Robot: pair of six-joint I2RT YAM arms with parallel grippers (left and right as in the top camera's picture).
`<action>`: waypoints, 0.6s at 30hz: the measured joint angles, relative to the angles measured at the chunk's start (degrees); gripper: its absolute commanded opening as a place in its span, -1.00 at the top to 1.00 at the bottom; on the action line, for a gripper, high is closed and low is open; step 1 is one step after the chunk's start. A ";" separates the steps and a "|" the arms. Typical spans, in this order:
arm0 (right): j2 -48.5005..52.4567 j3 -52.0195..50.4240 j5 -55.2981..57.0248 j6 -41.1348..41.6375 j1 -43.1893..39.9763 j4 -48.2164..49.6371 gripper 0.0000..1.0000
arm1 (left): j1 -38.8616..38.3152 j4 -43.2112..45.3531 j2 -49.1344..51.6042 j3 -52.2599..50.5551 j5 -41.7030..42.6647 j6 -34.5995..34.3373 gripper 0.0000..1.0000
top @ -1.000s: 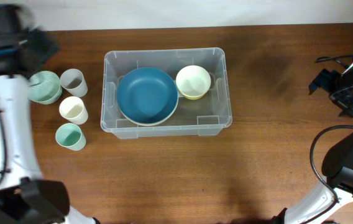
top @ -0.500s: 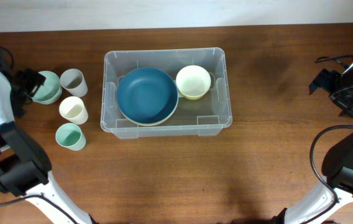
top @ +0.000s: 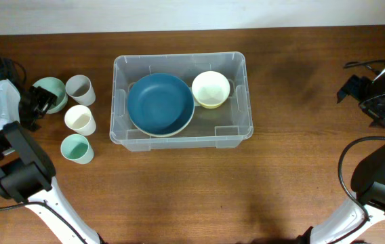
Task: Pack container
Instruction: 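Move the left gripper back to the green bowl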
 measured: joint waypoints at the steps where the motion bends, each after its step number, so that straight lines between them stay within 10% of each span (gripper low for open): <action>1: 0.00 0.00 0.00 0.02 0.00 0.00 -0.98 | 0.00 0.00 0.02 0.00 0.00 -0.11 -0.42; 14: 0.00 0.00 0.00 0.00 0.00 0.00 -0.98 | 0.00 0.17 1.62 -0.02 -0.04 -0.37 0.94; 18: 0.00 0.00 0.00 0.00 0.00 0.00 -0.97 | 0.00 0.61 1.73 0.02 0.26 -0.31 0.99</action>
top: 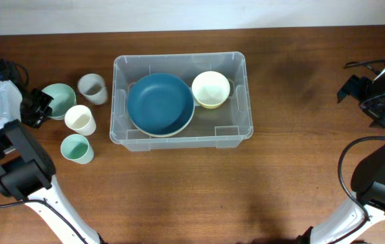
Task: Pack container
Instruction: 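Move the left gripper back to the green bowl, then grasp the mint green cup's rim with the left gripper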
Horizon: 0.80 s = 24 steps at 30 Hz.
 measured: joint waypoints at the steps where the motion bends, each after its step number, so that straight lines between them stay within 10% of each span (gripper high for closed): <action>1: 0.00 0.00 0.00 0.00 0.00 0.00 -0.98 | 0.02 0.24 0.00 0.00 0.13 0.00 0.98; 24: 0.00 0.00 0.00 0.00 0.00 0.00 -0.98 | 10.38 -15.23 0.85 27.78 10.23 3.72 0.99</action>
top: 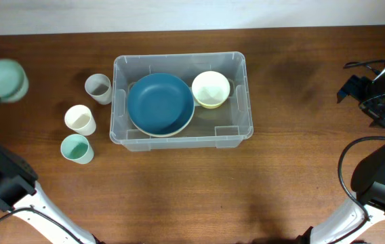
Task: Pack container
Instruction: 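Grasp the mint green cup's rim with the left gripper, then lift the mint green cup and carry it right over the bin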
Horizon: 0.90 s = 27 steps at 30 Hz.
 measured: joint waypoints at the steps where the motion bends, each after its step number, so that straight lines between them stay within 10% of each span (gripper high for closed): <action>1: 0.00 0.00 0.00 0.04 0.00 0.00 -0.98 | -0.52 -0.02 -0.31 1.36 1.95 1.16 0.99; 13: 0.00 0.00 0.02 0.00 0.00 0.00 -0.98 | -25.31 -2.12 -6.62 6.47 16.94 16.98 0.99; 27: 0.00 0.00 0.00 0.00 0.00 0.00 -0.98 | -58.75 0.46 -6.62 6.45 -1.70 19.23 0.99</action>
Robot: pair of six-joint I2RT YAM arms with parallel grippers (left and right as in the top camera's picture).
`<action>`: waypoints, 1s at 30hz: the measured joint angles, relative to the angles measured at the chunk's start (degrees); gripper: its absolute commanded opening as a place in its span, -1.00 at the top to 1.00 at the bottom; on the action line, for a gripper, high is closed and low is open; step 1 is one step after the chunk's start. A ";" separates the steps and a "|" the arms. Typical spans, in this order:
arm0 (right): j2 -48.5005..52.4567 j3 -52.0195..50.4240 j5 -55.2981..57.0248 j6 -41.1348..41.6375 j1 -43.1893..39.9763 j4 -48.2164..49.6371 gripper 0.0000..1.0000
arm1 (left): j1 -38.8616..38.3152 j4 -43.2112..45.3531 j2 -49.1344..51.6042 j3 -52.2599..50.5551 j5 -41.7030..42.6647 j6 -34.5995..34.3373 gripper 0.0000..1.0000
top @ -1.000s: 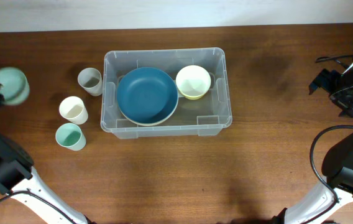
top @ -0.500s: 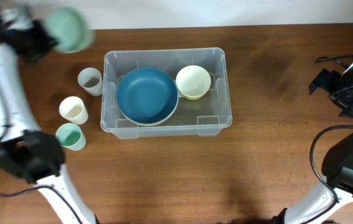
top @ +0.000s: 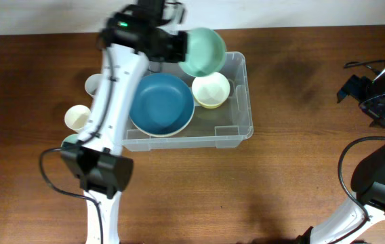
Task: Pack container
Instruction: 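Lift the mint green cup and carry it right over the bin, then lower the mint green cup onto the nested bowls and release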
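Note:
A clear plastic container (top: 247,112) stands mid-table. Inside it lie a large blue plate (top: 162,104) and a cream bowl (top: 211,89). My left arm stretches over the container's left side. Its gripper (top: 181,46) is shut on the rim of a pale green bowl (top: 204,51), which hangs tilted over the container's back edge, just behind the cream bowl. My right gripper (top: 354,88) rests far off at the right edge of the table; its fingers are too small and dark to read.
Left of the container stand three cups: a grey cup (top: 91,84) and a green cup (top: 69,140), both partly hidden by my left arm, and a cream cup (top: 77,117). Bare wood lies in front of and right of the container.
The left gripper held the green bowl at the table's far left edge; now it holds it over the container's back edge. The right arm has not moved.
The green bowl first sat on the table left of the cups with my left gripper at it. Then bowl and grey cup had shifted right. Then the bowl was in the gripper at the far left edge, and now over the container.

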 measured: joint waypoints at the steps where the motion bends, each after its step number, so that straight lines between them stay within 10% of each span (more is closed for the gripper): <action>1: 0.00 0.00 0.00 0.00 0.00 0.00 -0.98 | -1.51 0.44 0.00 0.00 -1.99 -0.17 0.99; 30: 0.00 0.00 0.00 -0.02 0.00 0.00 -0.98 | -3.82 3.17 16.94 0.02 -8.41 -6.03 0.99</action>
